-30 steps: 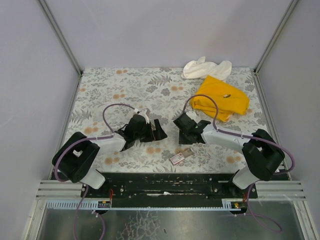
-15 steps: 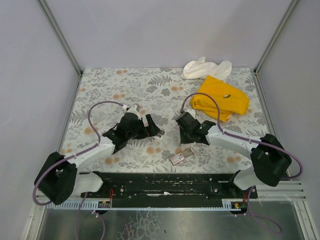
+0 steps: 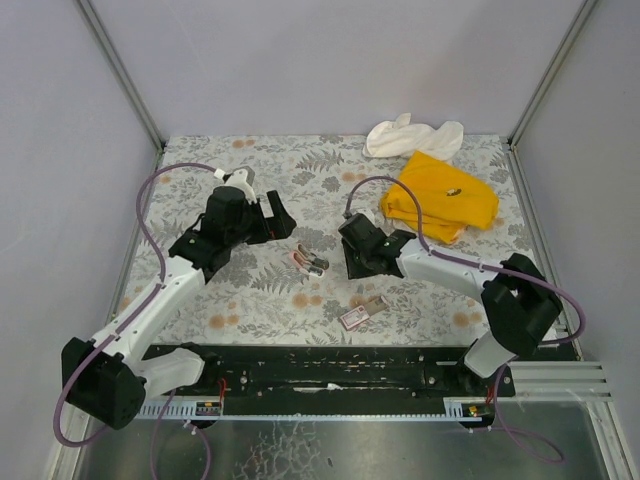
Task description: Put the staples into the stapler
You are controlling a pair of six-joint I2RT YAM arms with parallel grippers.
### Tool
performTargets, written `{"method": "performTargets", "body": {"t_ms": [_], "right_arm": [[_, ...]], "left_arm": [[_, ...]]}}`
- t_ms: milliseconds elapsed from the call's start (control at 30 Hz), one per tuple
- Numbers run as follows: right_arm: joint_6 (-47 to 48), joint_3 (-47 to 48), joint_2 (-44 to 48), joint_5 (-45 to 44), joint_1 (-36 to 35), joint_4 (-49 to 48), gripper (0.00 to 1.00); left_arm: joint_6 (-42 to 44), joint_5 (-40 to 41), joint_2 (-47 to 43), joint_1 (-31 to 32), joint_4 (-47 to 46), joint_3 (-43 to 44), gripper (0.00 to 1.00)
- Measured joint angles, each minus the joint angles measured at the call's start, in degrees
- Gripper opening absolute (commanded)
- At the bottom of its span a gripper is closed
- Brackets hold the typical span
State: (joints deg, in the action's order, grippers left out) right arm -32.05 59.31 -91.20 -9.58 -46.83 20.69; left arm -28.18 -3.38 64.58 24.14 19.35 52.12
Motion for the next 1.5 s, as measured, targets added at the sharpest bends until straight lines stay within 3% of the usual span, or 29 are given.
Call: {"method": "performTargets", "body": {"t_ms": [533, 1200, 1500], "right_arm": [[-13.7, 0.46, -8.2, -3.45, 0.0, 6.34, 0.43], [-16.04, 1.6, -10.23, -3.5, 0.0, 7.26, 0.31], [-16.02, 1.64, -10.27, -4.44, 0.0, 7.26, 0.2]], "left_arm": [[6.67, 1.09, 1.27, -2.23, 3.04, 2.99, 1.0], [7.04, 1.09, 1.49, -2.82, 2.91, 1.05, 1.0], [7.04, -0.28, 3.21, -2.89, 2.8, 0.5, 1.0]]}}
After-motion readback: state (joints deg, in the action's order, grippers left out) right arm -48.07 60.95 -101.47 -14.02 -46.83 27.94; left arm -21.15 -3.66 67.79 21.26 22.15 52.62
